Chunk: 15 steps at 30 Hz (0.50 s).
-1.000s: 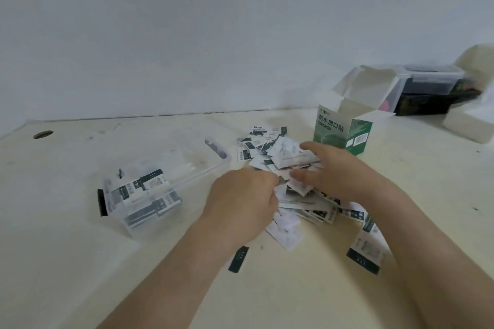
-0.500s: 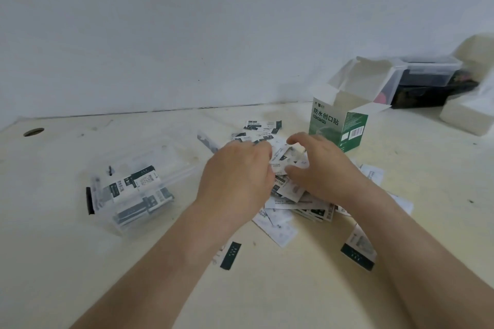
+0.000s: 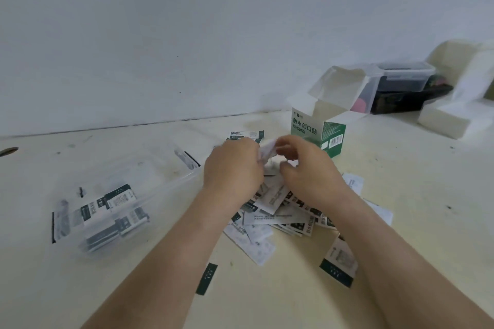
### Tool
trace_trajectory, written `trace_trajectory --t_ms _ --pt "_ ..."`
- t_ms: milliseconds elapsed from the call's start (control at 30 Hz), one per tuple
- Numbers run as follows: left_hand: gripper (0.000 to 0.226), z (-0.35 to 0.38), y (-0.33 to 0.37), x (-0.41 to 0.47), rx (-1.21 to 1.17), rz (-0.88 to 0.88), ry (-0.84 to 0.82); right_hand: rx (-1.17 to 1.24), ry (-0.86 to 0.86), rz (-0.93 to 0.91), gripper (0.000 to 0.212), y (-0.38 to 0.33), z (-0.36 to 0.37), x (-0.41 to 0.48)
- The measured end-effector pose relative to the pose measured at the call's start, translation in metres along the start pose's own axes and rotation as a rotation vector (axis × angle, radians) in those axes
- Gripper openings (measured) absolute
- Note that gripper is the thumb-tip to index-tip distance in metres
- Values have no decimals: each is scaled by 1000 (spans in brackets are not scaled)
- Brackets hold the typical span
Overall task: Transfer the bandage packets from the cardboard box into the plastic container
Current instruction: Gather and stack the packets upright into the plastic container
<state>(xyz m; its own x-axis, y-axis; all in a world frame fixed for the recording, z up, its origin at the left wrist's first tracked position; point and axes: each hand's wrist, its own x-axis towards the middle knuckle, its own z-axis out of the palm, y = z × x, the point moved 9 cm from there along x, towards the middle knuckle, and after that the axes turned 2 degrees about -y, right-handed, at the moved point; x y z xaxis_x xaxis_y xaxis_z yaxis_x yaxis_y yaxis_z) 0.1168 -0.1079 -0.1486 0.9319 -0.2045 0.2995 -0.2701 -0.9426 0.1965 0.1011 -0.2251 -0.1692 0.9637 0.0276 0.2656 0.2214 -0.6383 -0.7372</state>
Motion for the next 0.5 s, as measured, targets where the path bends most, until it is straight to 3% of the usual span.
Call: trace_trajectory --t_ms 100,233,333,433,500 --pt "28 -8 -8 -7 -328 -72 6 412 44 142 28 9 -4 0" --pt "8 -6 -17 -20 -835 -185 -22 740 96 270 43 24 -1 -2" --pt "11 3 -19 -27 -983 -217 -81 1000 131 316 41 27 1 -2" --pt "10 7 -25 -30 -1045 -258 -36 1028 168 294 11 24 -4 -3" --pt "10 3 -29 -31 -1050 -269 38 1053 221 295 11 25 -10 -5"
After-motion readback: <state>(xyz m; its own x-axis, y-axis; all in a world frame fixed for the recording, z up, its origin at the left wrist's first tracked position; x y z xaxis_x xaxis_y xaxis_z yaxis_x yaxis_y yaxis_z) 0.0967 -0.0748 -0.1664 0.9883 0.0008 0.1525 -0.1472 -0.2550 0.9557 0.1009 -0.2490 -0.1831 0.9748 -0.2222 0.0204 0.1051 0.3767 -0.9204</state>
